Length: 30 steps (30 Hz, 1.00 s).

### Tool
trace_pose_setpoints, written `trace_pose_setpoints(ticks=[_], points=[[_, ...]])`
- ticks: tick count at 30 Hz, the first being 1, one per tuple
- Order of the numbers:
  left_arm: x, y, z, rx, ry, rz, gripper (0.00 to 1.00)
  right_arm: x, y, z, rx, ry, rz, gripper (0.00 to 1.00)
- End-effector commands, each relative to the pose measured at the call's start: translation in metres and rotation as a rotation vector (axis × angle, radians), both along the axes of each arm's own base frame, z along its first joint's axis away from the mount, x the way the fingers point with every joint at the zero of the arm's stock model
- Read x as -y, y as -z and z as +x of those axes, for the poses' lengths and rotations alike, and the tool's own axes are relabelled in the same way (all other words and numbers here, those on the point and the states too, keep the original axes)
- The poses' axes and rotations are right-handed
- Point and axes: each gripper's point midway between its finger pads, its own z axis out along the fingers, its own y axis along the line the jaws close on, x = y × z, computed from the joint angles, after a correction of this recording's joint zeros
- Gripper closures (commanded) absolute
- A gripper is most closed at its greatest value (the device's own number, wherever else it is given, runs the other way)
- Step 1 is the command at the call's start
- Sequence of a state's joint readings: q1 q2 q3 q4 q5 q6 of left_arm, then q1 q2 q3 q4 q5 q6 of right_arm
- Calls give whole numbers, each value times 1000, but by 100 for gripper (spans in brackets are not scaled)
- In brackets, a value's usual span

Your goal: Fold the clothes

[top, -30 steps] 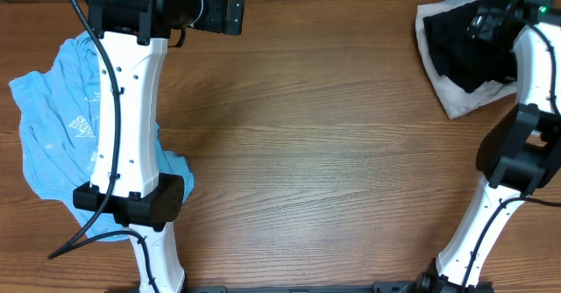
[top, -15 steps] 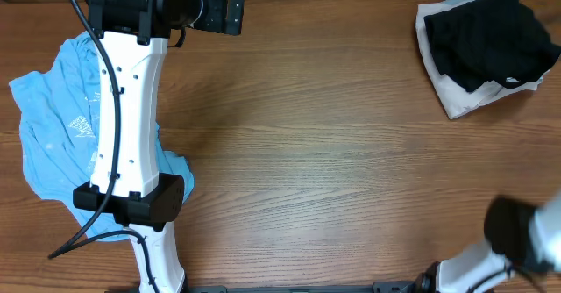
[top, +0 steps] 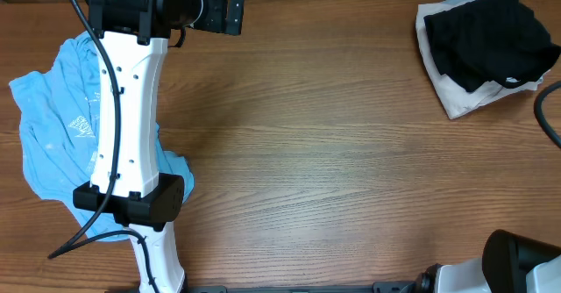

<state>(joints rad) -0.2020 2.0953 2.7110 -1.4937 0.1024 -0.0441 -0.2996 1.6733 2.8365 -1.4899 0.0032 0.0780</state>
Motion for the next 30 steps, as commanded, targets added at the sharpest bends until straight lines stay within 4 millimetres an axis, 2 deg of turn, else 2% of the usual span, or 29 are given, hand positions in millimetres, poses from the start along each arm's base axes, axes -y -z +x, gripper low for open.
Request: trace_pose_setpoints(ticks=[1,3,7,12,17,20,24,30], points=[[0,5,3,-2,13,22,0,-4,8,0,-32,-14,17,0],[0,5,3,-2,13,21,0,-4,21,-2,-86,-10,22,0],[0,5,3,-2,13,21,0,-9,26,-4,-112,6,4,0],[0,5,3,-2,13,22,0,-43,18,8,-60,-87,-25,0],[0,5,3,-2,13,21,0,-74,28,24,6,-176,-1,0],[0,5,3,-2,13,21,0,-90,48,26,45,-251,11,0],[0,5,3,-2,13,22,0,-104,88,17,94,-329,24,0],[0,5,3,-2,13,21,0,-107,178,-13,199,-335,83,0]])
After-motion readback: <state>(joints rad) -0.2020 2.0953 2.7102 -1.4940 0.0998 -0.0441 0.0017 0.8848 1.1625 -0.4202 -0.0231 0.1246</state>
